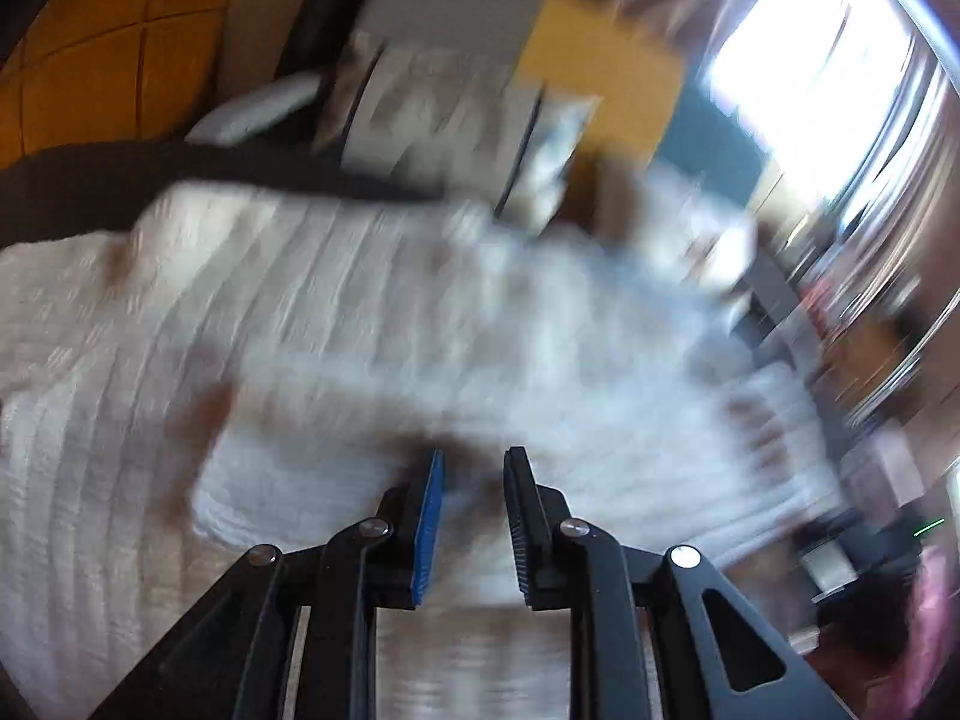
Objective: Fold clothes
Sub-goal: 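Lay the sleeve onto the sweater body with the right gripper and open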
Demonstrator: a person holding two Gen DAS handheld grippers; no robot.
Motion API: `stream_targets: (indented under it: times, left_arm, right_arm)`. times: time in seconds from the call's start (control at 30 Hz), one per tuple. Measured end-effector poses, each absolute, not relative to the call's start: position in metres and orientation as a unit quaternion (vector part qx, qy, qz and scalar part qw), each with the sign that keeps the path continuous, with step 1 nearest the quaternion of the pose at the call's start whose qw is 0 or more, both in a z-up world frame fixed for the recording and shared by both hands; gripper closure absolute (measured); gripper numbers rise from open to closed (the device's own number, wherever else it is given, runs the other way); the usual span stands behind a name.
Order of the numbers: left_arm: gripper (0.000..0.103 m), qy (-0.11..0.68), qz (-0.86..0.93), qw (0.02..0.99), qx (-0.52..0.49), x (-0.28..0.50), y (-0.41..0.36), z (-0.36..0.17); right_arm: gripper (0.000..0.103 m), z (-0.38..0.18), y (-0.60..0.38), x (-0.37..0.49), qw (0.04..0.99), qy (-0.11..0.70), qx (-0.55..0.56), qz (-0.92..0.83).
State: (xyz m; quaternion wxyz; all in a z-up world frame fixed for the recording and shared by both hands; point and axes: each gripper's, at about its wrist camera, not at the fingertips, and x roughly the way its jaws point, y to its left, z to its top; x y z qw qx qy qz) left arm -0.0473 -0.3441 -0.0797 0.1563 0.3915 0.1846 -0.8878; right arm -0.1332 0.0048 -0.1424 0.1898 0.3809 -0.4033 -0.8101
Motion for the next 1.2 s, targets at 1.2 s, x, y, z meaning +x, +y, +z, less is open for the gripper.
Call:
stream_targets:
  times: [1.2]
  left_arm:
    - [0.078, 0.113, -0.89, 0.23, 0.378, -0.052, -0.371, -0.09]
  right_arm:
    - [0.08, -0.103, -0.062, -0.182, 0.267, -0.039, 0.448, -0.852]
